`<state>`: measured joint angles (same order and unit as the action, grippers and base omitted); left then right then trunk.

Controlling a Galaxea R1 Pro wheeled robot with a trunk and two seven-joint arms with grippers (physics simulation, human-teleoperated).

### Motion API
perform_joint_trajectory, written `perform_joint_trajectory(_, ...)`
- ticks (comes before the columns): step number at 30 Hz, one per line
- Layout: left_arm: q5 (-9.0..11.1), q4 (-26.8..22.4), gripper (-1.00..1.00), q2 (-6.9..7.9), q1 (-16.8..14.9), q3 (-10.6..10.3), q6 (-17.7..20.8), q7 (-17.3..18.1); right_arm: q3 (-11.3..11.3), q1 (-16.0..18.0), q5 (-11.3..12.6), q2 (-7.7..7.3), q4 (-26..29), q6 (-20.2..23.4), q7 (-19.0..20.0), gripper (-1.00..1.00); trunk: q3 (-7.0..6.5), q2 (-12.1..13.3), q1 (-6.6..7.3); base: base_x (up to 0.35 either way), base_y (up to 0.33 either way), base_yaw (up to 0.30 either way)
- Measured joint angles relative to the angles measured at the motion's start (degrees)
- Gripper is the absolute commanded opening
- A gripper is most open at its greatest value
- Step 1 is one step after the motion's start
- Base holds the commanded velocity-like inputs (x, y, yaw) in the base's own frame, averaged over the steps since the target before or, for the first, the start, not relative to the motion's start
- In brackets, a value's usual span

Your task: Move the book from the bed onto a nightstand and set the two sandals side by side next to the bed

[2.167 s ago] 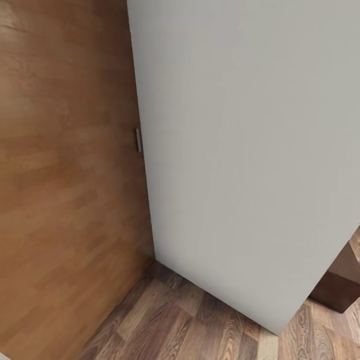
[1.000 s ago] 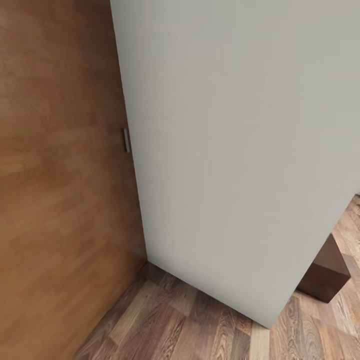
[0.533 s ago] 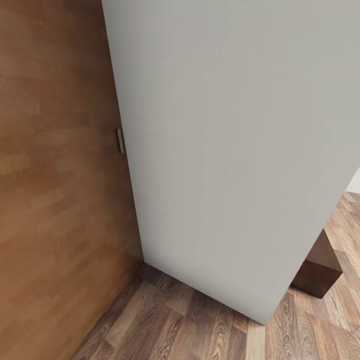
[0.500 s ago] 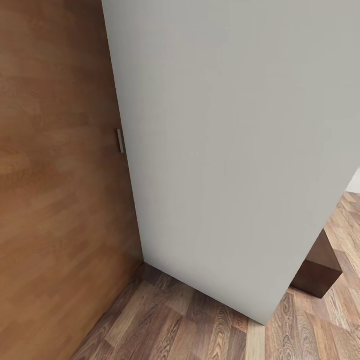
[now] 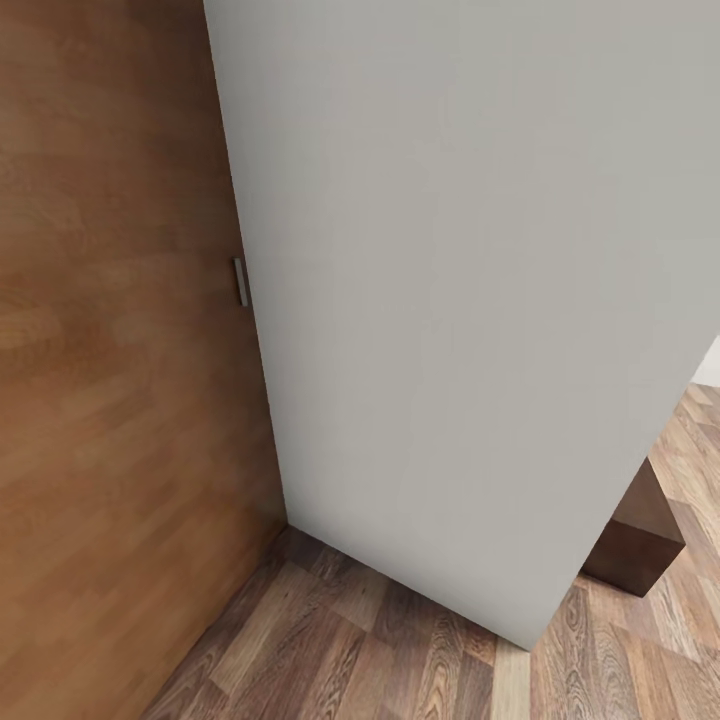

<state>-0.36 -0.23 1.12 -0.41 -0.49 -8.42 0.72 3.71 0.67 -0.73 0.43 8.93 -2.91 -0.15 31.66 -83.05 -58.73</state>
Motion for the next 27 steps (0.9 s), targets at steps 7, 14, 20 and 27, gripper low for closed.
perform_joint_trajectory(7, 0.02, 0.00, 1.00, -0.06, 0.00, 0.00, 0.01, 0.00, 0.00, 0.00, -0.01, 0.03, 0.00, -0.01, 0.00, 1.00, 0.00, 0.00, 0.00, 0.000, 0.000, 0.000)
perform_joint_trajectory(14, 0.02, 0.00, 1.00, 0.00, 0.00, 0.00, 0.00, 0.00, 0.06, 0.00, 0.00, 0.08, 0.00, -0.01, 0.00, 1.00, 0.00, 0.00, 0.00, 0.000, 0.000, 0.000)
perform_joint_trajectory(20, 0.01, 0.00, 1.00, 0.00, 0.00, 0.00, 0.00, 0.00, 0.02, 0.00, 0.01, 0.07, 0.00, -0.01, 0.00, 1.00, 0.00, 0.00, 0.00, 0.000, 0.000, 0.000)
perform_joint_trajectory(27, 0.04, 0.00, 1.00, -0.05, 0.00, 0.00, 0.01, 0.00, 0.03, 0.00, 0.02, 0.06, 0.00, -0.01, 0.00, 1.00, 0.00, 0.00, 0.00, 0.000, 0.000, 0.000)
